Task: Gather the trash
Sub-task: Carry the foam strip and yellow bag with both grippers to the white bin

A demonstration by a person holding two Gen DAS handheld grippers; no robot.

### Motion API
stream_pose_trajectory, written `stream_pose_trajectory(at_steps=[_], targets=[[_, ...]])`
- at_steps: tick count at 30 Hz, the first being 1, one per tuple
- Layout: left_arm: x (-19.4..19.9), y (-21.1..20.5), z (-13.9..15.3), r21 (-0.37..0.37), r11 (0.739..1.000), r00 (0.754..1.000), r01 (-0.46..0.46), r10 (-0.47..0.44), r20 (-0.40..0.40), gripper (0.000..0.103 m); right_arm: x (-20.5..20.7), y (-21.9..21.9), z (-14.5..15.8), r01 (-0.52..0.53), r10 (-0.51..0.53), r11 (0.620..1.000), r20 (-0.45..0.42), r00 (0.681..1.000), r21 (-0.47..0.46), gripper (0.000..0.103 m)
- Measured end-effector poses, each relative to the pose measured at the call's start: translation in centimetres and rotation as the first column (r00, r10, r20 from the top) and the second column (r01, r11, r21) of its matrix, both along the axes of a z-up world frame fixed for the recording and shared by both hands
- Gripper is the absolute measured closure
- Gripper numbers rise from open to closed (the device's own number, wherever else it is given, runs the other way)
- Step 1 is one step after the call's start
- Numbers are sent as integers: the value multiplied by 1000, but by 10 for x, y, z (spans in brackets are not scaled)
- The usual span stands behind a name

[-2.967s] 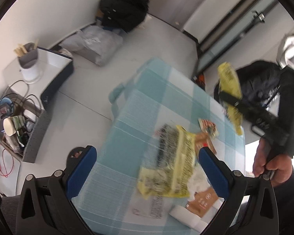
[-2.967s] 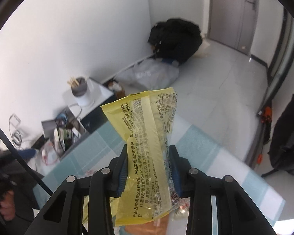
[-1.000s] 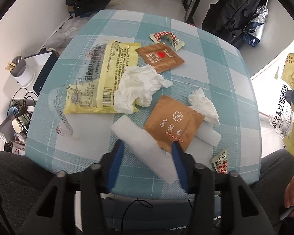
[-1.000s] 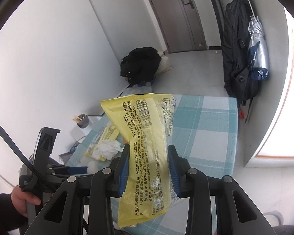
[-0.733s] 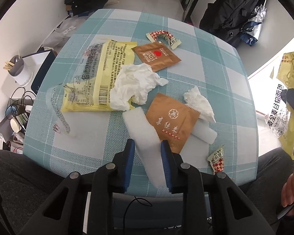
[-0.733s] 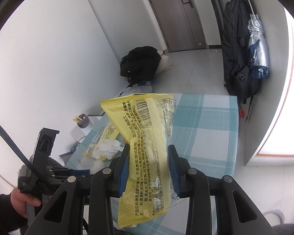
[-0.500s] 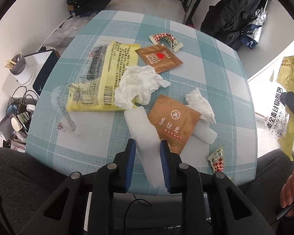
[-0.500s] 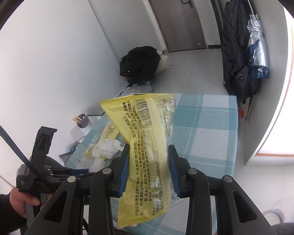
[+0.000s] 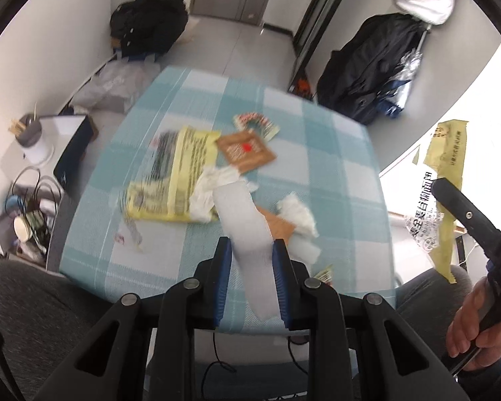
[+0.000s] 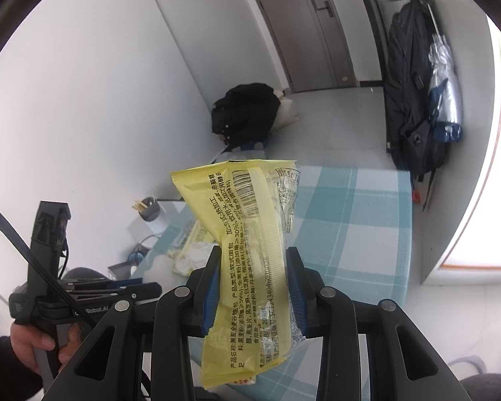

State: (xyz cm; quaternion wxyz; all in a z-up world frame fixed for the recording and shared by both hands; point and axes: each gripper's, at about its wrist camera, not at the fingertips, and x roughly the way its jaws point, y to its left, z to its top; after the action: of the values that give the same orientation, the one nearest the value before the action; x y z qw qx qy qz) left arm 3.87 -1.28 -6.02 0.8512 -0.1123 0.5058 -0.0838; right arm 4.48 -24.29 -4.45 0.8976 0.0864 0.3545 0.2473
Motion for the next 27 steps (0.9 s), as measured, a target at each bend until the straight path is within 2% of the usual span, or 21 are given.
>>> stream_pose_trajectory(at_steps=[4,8,12,15,17,19,23,27], targets=[[-2,-8,31,-30,999,997,35,-33,74,83,-6,-5,19,15,-15,1000,33,999,6,68],[-3,-28,74,-30,995,979,97,-90,183,83,-18,-24,45,75,-78,997,77,994,31,68],[0,-61,111,-27,982,949,187,-173,262,83,-36,-54,71,149,-158,986,122,980,74,68],[-1,-92,129,-17,961,915,276,-258,309,83,-55,-82,88,218,-228,973,165,960,75,68],[-2,-116,135,3,943,891,334,-317,325,83,-70,-105,95,276,-284,959,176,943,69,68],[-3,-141,136,4,918,868,396,-375,324,83,-83,-130,95,340,-345,939,153,926,61,68],[-6,-195,134,-7,857,814,515,-486,319,83,-115,-176,82,463,-462,886,120,879,21,68],[-13,-255,118,-13,781,752,624,-596,281,83,-146,-223,63,576,-576,817,61,815,20,68]])
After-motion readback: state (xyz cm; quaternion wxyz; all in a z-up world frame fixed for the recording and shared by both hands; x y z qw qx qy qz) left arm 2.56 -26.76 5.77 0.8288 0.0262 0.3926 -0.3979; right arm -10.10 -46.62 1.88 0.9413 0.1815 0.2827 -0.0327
